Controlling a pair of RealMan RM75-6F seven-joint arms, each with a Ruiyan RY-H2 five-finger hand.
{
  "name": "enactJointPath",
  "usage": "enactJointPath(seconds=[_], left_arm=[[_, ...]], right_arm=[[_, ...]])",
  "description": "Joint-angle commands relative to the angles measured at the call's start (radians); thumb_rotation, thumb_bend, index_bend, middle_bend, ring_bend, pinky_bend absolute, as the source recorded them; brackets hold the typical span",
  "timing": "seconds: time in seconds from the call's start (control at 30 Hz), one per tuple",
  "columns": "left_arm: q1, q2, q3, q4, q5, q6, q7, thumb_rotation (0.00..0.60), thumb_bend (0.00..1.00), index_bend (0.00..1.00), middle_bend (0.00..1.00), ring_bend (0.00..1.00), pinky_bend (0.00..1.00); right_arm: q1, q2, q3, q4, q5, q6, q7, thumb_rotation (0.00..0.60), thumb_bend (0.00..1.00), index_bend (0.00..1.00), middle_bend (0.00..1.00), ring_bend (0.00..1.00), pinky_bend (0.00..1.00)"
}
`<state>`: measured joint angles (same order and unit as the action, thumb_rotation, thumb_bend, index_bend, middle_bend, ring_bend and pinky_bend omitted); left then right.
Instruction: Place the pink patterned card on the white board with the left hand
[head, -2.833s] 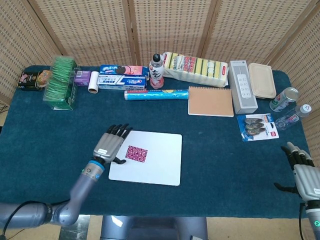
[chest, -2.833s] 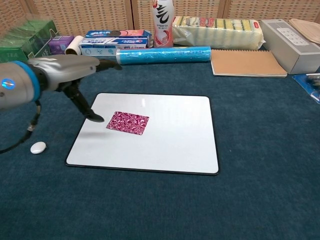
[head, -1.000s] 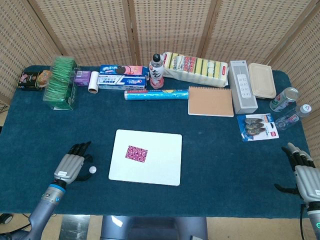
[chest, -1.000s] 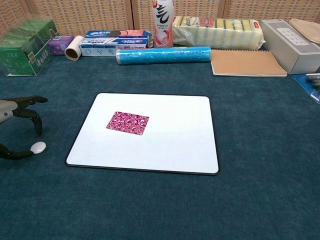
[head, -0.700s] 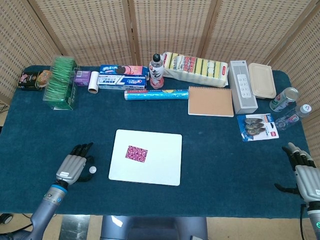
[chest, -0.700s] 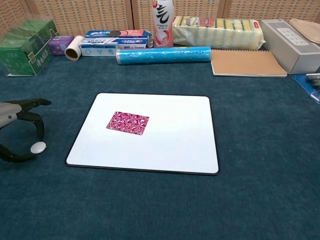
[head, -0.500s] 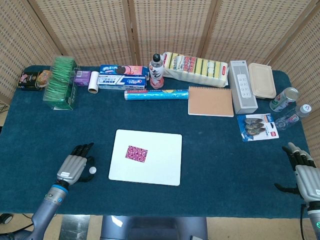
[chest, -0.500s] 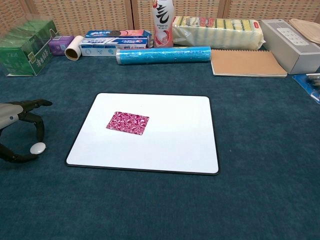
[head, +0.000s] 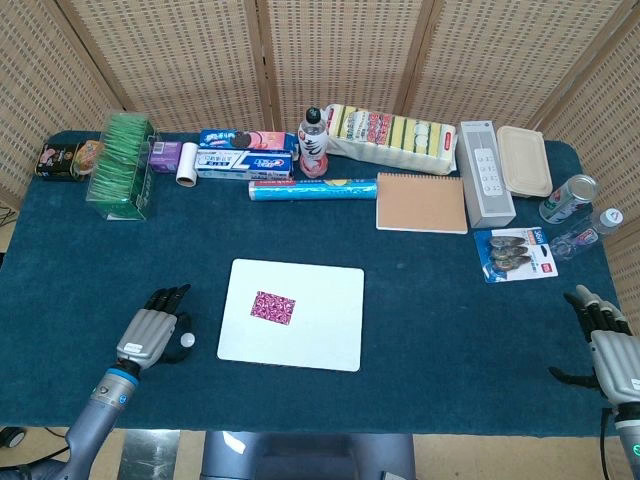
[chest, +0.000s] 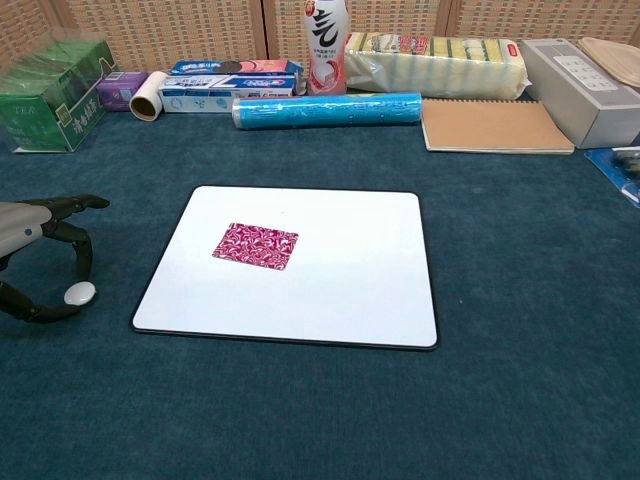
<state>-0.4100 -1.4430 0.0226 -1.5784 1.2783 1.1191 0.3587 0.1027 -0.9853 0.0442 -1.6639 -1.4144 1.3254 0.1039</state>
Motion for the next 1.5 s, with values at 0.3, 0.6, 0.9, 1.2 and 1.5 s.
enactJointPath(seconds=[0.3,0.6,0.9,1.2,1.5], left_arm=[[-0.064,0.022,-0.094,-0.144,-0.024,0.013,0.124,0.600,0.25,0.50,0.00,0.00,0.05],[-0.206,-0.125,-0.220,-0.133,-0.234,-0.037,0.358,0.600,0.25,0.50,0.00,0.00,0.05],[-0.299,-0.225,-0.254,-0.062,-0.366,-0.059,0.434,0.600,0.25,0.50,0.00,0.00,0.05],[-0.341,-0.261,-0.251,-0.031,-0.455,-0.050,0.470,0.600,0.24,0.50,0.00,0.00,0.05],[-0.359,-0.265,-0.238,-0.024,-0.485,-0.039,0.466,0.600,0.24,0.50,0.00,0.00,0.05]], right_arm=[[0.002,-0.003,-0.001,0.000,0.001,-0.004,-0.005,0.600,0.00,0.03,0.00,0.00,0.00],[0.007,-0.004,-0.001,0.006,0.008,-0.016,-0.012,0.600,0.00,0.03,0.00,0.00,0.00],[0.009,-0.005,-0.001,0.008,0.011,-0.023,-0.013,0.600,0.00,0.03,0.00,0.00,0.00],[0.011,-0.002,0.001,0.009,0.013,-0.027,-0.002,0.600,0.00,0.03,0.00,0.00,0.00],[0.011,0.002,0.000,0.010,0.011,-0.028,0.009,0.600,0.00,0.03,0.00,0.00,0.00]])
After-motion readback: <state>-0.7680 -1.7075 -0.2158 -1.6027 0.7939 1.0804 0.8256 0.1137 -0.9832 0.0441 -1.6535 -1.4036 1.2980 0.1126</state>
